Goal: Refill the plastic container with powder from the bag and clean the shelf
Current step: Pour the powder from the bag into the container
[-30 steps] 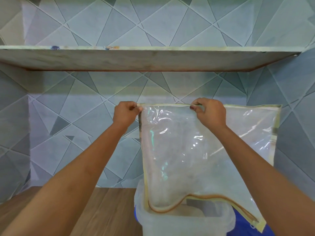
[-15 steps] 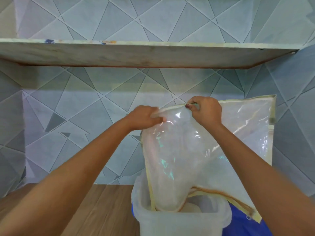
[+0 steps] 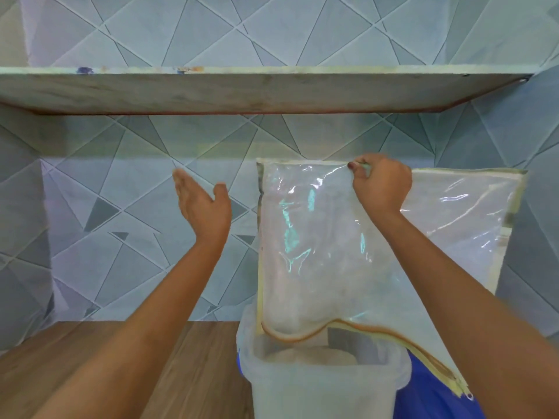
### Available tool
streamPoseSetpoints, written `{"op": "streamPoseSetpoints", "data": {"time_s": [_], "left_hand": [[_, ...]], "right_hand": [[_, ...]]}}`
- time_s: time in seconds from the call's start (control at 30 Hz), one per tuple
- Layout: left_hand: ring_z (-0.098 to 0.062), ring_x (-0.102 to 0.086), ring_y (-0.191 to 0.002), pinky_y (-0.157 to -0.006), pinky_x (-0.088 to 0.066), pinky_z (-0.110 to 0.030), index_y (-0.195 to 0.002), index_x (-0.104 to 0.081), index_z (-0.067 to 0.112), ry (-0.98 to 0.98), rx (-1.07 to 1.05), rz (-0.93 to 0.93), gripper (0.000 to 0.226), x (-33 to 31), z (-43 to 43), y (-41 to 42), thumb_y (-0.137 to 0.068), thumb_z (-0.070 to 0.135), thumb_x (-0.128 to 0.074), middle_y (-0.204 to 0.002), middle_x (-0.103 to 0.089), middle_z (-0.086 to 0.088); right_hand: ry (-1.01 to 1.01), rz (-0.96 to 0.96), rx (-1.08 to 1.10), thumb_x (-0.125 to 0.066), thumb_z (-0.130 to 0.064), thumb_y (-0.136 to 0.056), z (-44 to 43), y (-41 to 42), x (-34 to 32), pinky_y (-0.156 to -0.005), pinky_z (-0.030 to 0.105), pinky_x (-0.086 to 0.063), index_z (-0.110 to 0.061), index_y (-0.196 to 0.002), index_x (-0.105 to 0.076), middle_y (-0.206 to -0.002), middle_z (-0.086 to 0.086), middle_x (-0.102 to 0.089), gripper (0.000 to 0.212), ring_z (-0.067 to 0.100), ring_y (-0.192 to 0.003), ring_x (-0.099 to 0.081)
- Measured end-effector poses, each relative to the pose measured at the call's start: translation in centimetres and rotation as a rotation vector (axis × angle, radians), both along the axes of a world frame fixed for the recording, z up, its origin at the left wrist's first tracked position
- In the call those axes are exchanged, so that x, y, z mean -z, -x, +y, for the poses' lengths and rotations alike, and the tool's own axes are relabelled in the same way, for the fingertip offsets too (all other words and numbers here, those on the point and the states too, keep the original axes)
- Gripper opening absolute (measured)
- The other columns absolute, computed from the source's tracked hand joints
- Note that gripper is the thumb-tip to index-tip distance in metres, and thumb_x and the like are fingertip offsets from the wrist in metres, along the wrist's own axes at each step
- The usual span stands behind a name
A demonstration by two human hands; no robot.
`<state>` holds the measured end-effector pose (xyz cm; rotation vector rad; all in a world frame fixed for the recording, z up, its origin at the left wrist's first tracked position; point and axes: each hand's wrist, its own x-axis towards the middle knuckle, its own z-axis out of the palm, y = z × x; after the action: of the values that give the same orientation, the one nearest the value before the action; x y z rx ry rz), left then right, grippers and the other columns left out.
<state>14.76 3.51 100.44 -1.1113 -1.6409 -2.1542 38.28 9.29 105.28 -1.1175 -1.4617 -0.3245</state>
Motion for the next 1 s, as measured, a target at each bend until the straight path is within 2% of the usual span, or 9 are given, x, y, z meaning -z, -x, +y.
{"op": "streamPoseSetpoints", "data": {"time_s": [0.07, 0.2, 0.37, 0.43, 0.53, 0.63, 0.77, 0.9, 1.0], "left_hand": [[-0.023, -0.006, -0.148, -0.118, -0.006, -0.033, -0.149, -0.004, 0.006, 0.084, 0.066, -0.108, 0.068, 2.6, -0.4, -0.5, -0.096, 0.025, -0.043, -0.159, -0.005, -0.009], [-0.010, -0.044, -0.126, -0.101, -0.029, -0.024, -0.126, -0.048, 0.028, 0.699, 0.927, -0.089, 0.033, 7.7, -1.7, -4.7, -0.098, 0.040, -0.036, -0.132, -0.049, 0.009], [-0.025, -0.025, -0.142, -0.118, -0.019, -0.043, -0.149, -0.016, 0.018, 0.327, 0.416, -0.537, 0.062, 8.7, 0.2, -2.8, -0.096, 0.038, -0.038, -0.157, -0.020, -0.004], [-0.026, -0.032, -0.139, -0.118, -0.021, -0.044, -0.148, -0.020, 0.017, 0.369, 0.555, -0.536, 0.060, 9.2, 1.0, -3.0, -0.096, 0.042, -0.036, -0.153, -0.032, -0.006], [-0.021, -0.054, -0.119, -0.114, -0.026, -0.035, -0.123, -0.057, 0.012, 0.473, 0.926, -0.452, 0.052, 9.2, 0.5, -4.5, -0.098, 0.046, -0.028, -0.116, -0.068, -0.003], [-0.021, -0.030, -0.140, -0.115, -0.020, -0.038, -0.144, -0.032, 0.022, 0.304, 0.617, -0.595, 0.055, 8.9, 1.4, -3.9, -0.096, 0.049, -0.031, -0.151, -0.034, 0.001], [-0.026, -0.051, -0.124, -0.101, -0.040, -0.034, -0.117, -0.062, 0.021, 0.515, 0.950, -0.352, 0.054, 8.8, 0.7, -4.8, -0.096, 0.054, -0.026, -0.116, -0.067, -0.001], [-0.021, -0.037, -0.136, -0.112, -0.028, -0.035, -0.143, -0.034, 0.022, 0.388, 0.683, -0.459, 0.059, 8.1, 1.1, -4.4, -0.095, 0.055, -0.026, -0.150, -0.034, -0.003], [-0.007, -0.065, -0.095, -0.089, -0.047, -0.024, -0.113, -0.063, 0.023, 0.524, 1.051, -0.336, 0.058, 8.2, 0.3, -5.1, -0.094, 0.058, -0.021, -0.116, -0.064, -0.001]], "right_hand": [[0.003, 0.019, 0.033, -0.051, -0.029, -0.092, -0.2, 0.2, -0.2, -0.091, 0.034, -0.034, -0.017, -0.105, -0.068, -0.099, 0.014, -0.071, 0.025, 0.034, -0.095, -0.061], [-0.007, 0.036, 0.050, -0.050, -0.026, -0.092, -0.5, 1.0, -0.2, -0.092, 0.034, -0.033, -0.017, -0.106, -0.068, -0.100, 0.013, -0.071, 0.025, 0.034, -0.095, -0.061], [-0.007, 0.051, 0.052, -0.050, -0.028, -0.092, -0.4, 0.7, 0.0, -0.091, 0.034, -0.032, -0.018, -0.106, -0.068, -0.103, 0.011, -0.071, 0.025, 0.032, -0.097, -0.060], [0.006, 0.074, 0.039, -0.050, -0.029, -0.092, -0.5, 0.5, -0.3, -0.090, 0.034, -0.031, -0.020, -0.105, -0.068, -0.101, 0.011, -0.071, 0.024, 0.032, -0.097, -0.061], [0.005, 0.090, 0.018, -0.052, -0.027, -0.091, -0.7, 0.4, -0.4, -0.090, 0.033, -0.032, -0.020, -0.102, -0.069, -0.099, 0.011, -0.072, 0.022, 0.031, -0.095, -0.061], [0.008, 0.109, 0.013, -0.052, -0.026, -0.091, -0.8, 0.1, -0.3, -0.091, 0.034, -0.033, -0.020, -0.101, -0.069, -0.100, 0.011, -0.072, 0.021, 0.032, -0.096, -0.061], [0.022, 0.123, 0.001, -0.052, -0.029, -0.091, -0.8, 0.1, -0.3, -0.092, 0.034, -0.034, -0.020, -0.103, -0.069, -0.101, 0.011, -0.071, 0.022, 0.031, -0.097, -0.060], [0.025, 0.107, 0.009, -0.051, -0.029, -0.091, -0.8, 0.2, -0.1, -0.093, 0.033, -0.033, -0.022, -0.103, -0.068, -0.101, 0.009, -0.072, 0.022, 0.029, -0.098, -0.061], [0.032, 0.130, 0.009, -0.051, -0.031, -0.092, -0.7, 0.1, -0.4, -0.093, 0.032, -0.034, -0.021, -0.105, -0.068, -0.103, 0.009, -0.071, 0.023, 0.029, -0.098, -0.061]]}}
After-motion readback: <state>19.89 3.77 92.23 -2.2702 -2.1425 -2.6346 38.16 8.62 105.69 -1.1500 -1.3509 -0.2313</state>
